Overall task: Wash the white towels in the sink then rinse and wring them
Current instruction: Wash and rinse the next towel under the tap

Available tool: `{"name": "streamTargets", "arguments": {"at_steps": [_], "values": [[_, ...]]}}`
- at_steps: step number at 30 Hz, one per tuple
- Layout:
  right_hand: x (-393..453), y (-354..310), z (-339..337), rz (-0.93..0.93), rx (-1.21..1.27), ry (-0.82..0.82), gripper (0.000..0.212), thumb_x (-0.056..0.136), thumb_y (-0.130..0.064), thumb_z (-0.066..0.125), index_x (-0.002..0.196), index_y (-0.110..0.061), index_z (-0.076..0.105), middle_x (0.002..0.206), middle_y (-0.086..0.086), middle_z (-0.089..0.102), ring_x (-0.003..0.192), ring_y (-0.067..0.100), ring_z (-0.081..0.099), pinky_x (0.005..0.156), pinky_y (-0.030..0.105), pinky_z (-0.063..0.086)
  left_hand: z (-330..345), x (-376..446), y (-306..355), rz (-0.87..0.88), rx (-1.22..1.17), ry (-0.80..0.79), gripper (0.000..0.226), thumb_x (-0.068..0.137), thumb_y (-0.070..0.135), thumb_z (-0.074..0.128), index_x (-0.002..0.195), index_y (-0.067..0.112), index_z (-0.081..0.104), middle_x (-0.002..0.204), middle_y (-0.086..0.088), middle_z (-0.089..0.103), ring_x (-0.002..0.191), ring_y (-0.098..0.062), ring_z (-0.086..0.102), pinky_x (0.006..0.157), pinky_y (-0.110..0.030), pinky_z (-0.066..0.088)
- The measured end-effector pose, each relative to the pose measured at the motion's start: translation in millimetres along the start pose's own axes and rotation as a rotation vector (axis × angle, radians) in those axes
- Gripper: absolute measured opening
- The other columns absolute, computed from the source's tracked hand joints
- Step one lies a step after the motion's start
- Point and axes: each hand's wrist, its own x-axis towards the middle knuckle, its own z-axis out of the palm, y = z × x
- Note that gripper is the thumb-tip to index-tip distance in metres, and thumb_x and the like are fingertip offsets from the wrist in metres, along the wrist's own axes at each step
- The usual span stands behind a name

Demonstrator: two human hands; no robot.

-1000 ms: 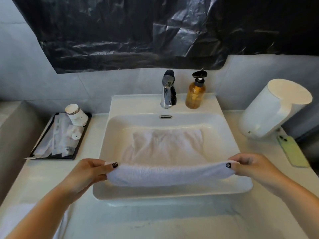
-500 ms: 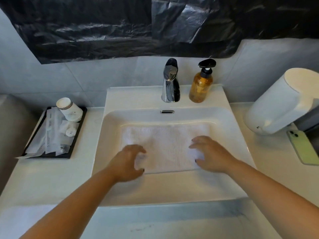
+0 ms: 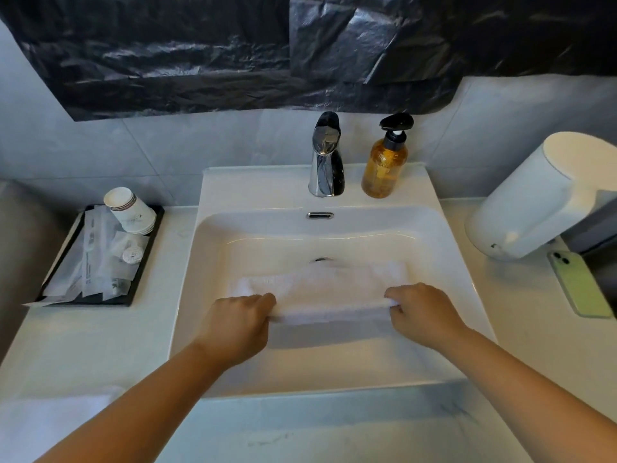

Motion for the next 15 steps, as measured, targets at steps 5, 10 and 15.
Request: {"name": "streamTargets", "arguments": {"at_steps": [5, 10, 15], "values": [[13.6, 3.6, -19.2, 0.238, 0.354, -0.026, 0.017, 0.079, -0.015, 0.058, 0.084, -0.028, 0.068, 0.091, -0.003, 0.069, 0.087, 0.019, 0.065, 0.07, 0.028, 0.052, -12.3, 26.2, -11.7, -0.5, -0.098, -0.216, 0.04, 0.09, 0.023, 0.049, 0.13, 0.025, 0.049, 0.114, -0.004, 0.069, 0.1, -0.027, 0.065, 0.082, -0.034, 0.051], [28.0, -23.9, 6.6, 0.122, 0.114, -0.018, 0.077, 0.092, -0.047, 0.055, 0.154, -0.019, 0.018, 0.162, 0.004, 0.017, 0.148, 0.023, 0.015, 0.119, 0.047, 0.016, 12.0, 38.3, 4.4, -0.27, -0.209, -0.298, 0.081, 0.092, 0.061, 0.044, 0.157, 0.02, 0.019, 0.165, -0.006, 0.017, 0.152, -0.024, 0.011, 0.121, -0.046, 0.014], [27.1, -29.9, 53.1, 0.018, -0.127, -0.281, 0.097, 0.086, -0.076, 0.035, 0.156, -0.024, -0.007, 0.163, 0.0, -0.013, 0.149, 0.02, -0.019, 0.112, 0.062, -0.016, 45.9, 25.8, 19.2, -0.071, 0.15, -0.519, 0.108, 0.075, 0.084, 0.019, 0.156, 0.022, -0.014, 0.164, -0.001, -0.016, 0.152, -0.023, -0.012, 0.118, -0.06, -0.01]]}}
